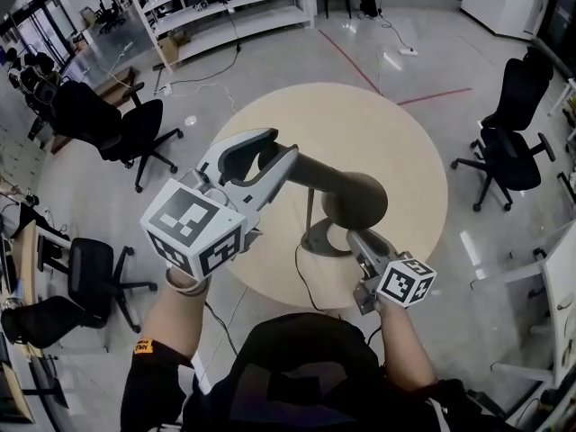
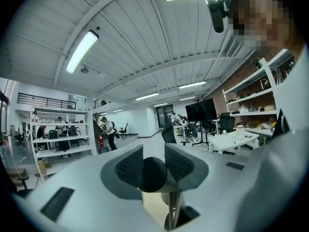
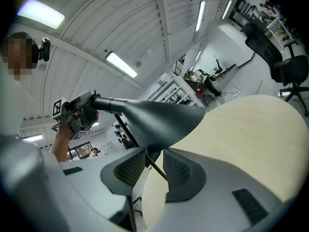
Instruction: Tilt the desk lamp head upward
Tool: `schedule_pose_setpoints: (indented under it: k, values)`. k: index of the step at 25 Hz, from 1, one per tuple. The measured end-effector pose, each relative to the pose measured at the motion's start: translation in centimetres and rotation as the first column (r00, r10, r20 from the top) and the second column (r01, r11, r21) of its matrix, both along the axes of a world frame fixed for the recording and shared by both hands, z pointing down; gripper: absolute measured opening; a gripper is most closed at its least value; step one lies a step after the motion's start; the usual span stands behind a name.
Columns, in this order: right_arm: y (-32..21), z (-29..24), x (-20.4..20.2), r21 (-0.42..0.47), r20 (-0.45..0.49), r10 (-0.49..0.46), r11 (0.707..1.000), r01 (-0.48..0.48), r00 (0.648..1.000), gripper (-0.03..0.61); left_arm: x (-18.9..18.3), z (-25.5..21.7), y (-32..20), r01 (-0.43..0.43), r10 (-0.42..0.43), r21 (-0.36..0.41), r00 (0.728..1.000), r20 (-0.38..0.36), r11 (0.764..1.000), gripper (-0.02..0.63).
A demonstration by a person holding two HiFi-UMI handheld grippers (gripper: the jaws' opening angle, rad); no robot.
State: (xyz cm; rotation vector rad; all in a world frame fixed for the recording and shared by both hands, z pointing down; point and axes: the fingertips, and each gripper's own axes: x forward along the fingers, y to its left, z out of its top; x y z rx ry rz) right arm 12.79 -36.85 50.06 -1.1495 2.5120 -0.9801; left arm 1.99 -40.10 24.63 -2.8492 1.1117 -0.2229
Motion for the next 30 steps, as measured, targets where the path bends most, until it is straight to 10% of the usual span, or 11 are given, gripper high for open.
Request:
schedule_pose_setpoints:
  k: [30]
  values:
    - [-1.6, -6.2, 5.8, 0.174, -0.265, 0.130, 0.981, -0.085, 0.955, 0.101, -4.7, 3.0, 0.0, 0.048, -0.059, -0.063, 0.983, -0.176, 0.997, 0.173]
